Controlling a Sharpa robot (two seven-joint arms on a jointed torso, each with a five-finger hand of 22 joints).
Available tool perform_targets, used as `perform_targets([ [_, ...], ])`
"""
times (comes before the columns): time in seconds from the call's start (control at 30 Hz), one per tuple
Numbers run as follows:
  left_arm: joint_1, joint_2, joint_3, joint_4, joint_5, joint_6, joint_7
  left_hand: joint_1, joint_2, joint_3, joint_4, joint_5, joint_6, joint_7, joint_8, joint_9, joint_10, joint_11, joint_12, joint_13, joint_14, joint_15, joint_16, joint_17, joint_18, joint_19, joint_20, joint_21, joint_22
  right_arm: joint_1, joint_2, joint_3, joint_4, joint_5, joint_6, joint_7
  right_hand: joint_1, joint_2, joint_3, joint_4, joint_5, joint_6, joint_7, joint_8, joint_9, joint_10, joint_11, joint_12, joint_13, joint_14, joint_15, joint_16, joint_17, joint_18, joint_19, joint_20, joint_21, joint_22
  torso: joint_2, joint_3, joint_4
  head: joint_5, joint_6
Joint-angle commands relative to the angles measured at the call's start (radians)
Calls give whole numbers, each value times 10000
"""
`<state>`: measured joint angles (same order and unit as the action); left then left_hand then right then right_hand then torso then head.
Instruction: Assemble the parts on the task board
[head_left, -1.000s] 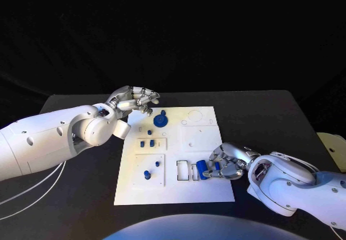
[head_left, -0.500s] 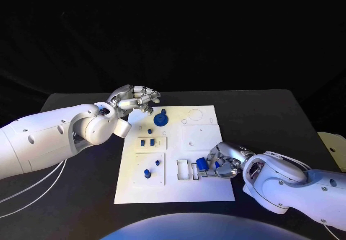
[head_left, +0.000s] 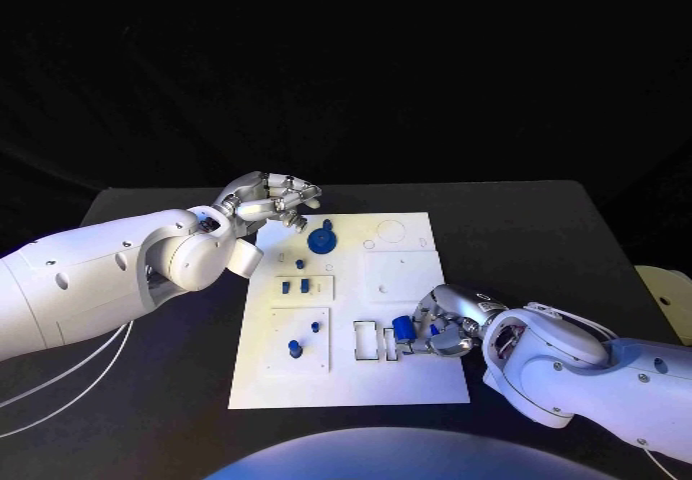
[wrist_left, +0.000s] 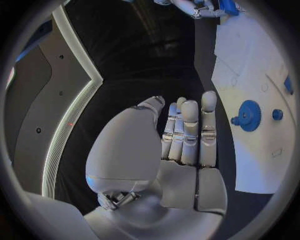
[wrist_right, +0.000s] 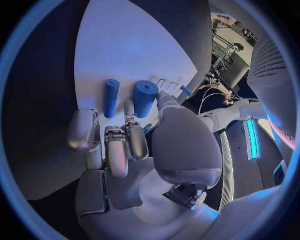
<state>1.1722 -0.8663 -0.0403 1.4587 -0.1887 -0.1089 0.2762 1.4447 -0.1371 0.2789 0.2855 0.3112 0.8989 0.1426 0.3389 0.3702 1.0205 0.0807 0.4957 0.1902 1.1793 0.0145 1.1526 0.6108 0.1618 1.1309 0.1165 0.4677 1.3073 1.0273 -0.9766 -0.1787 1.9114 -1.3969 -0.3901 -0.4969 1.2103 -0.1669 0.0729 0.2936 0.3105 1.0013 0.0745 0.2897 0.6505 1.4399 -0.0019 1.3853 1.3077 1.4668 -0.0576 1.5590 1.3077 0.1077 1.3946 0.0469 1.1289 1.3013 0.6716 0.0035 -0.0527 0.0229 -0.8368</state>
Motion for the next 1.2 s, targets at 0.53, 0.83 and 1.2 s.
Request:
perform_targets([
  [0.53,6,28,2,7,-2,198,-7,-138,-17,58,-13,-43,-37,2,78,27,-64,13,36,20,-68,9,-42,-20,122,41,59,-88,77,136,-210,-14,256,2384,-1037,-225,1224,-192,2038,-77,1461,499,-217,-66,226,229,-187,239,968,1025,-233,95,2564,-128,108,-182,-80,118,-2,9,-8,-35,73],
  [0.83,6,31,-4,4,-5,188,-22,-138,-17,58,-13,-43,-37,2,78,27,-64,13,36,20,-68,9,-42,-20,122,41,59,-88,77,247,-290,-2,394,2464,-1901,-110,962,-243,2287,-46,1459,567,-224,-63,267,259,-187,263,1002,1027,-229,98,2572,-130,119,-177,-81,140,-4,6,-17,-28,93],
  [1.2,5,53,-13,-3,-8,205,-24,-138,-17,58,-13,-43,-37,2,78,27,-64,13,36,20,-68,9,-42,-20,122,41,59,-88,77,448,-308,20,733,2707,-2231,156,771,-285,2470,-49,1484,608,-240,-60,303,304,-202,310,1057,1031,-243,105,2592,-131,133,-186,-73,161,2,4,-8,-51,95],
])
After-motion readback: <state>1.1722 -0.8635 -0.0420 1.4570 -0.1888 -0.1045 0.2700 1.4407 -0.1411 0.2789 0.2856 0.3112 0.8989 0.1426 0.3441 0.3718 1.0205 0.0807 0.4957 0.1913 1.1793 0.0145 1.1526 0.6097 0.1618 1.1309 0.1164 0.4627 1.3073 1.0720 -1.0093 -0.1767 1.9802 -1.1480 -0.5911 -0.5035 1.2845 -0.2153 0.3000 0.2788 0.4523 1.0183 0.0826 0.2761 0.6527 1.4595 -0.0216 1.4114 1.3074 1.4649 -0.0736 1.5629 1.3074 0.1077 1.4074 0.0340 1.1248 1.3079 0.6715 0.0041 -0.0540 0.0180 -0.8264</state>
